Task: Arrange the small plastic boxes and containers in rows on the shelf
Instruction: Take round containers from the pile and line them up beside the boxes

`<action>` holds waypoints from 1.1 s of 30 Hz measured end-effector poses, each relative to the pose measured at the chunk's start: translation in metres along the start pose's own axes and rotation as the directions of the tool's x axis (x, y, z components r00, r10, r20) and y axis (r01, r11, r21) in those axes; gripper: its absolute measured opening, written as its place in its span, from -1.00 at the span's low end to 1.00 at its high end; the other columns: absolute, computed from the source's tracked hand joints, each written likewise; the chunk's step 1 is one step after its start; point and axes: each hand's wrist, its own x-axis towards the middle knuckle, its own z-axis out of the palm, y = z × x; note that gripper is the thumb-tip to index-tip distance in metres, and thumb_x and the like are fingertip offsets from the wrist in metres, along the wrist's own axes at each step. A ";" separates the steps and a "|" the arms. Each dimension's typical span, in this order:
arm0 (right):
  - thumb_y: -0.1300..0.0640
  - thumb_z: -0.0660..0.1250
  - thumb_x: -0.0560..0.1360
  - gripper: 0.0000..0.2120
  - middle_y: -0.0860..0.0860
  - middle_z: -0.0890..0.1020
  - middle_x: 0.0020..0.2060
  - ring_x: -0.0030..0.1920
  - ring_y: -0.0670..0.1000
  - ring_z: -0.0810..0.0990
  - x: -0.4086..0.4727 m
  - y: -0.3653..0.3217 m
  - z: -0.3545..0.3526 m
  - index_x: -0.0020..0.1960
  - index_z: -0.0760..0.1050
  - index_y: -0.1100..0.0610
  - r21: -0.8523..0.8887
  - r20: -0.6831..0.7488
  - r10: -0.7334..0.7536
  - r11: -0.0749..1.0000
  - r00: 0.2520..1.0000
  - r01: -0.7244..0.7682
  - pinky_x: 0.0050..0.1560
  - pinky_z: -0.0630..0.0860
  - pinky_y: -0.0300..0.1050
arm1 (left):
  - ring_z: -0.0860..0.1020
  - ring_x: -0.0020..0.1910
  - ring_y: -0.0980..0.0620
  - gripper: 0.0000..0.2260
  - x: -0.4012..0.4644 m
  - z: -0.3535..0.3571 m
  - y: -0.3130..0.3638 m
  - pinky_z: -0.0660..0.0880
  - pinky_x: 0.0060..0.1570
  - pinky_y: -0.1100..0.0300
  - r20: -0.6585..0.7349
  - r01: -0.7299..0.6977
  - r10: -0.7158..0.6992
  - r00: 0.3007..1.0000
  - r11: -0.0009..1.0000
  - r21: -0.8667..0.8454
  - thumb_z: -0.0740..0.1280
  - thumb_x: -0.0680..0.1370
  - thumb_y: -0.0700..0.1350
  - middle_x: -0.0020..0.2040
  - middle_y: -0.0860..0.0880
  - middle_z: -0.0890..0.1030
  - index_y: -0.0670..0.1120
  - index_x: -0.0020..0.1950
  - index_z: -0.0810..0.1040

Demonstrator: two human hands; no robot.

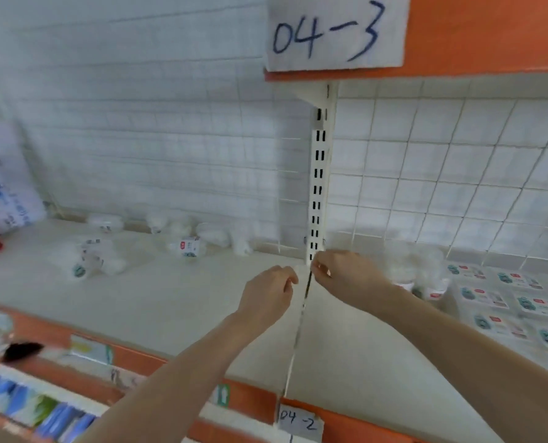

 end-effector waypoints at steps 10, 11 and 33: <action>-0.06 0.11 0.57 -0.79 -0.07 0.59 -0.03 -0.01 0.05 0.56 0.087 -0.115 0.058 0.02 0.49 -0.04 0.010 0.159 -0.119 0.993 0.980 0.119 -0.08 0.45 -0.09 | 0.50 0.03 0.01 -0.75 -0.041 -0.074 -0.135 0.38 -0.04 0.18 -0.031 0.281 -0.280 0.960 0.958 0.062 0.10 0.58 -0.17 0.06 0.01 0.53 0.01 0.14 0.51; -0.05 0.12 0.56 -0.80 -0.06 0.60 -0.04 -0.03 0.05 0.56 0.094 -0.124 0.065 0.01 0.49 -0.03 0.031 0.166 -0.126 0.992 0.978 0.122 -0.07 0.47 -0.07 | 0.50 0.03 0.02 -0.75 -0.044 -0.080 -0.147 0.37 -0.04 0.18 -0.036 0.301 -0.299 0.954 0.952 0.064 0.09 0.58 -0.17 0.07 0.01 0.53 0.00 0.15 0.50; 0.08 0.20 0.54 -0.49 -0.01 0.31 0.37 0.38 0.02 0.23 0.198 -0.209 0.154 0.44 0.16 0.14 0.011 0.047 -0.057 0.998 0.997 0.056 0.28 0.30 -0.07 | 0.17 0.40 -0.19 -0.62 -0.012 -0.139 -0.311 0.18 0.33 -0.01 -0.125 0.514 -0.501 0.856 0.850 0.112 0.12 0.61 -0.12 0.40 -0.24 0.24 -0.20 0.40 0.22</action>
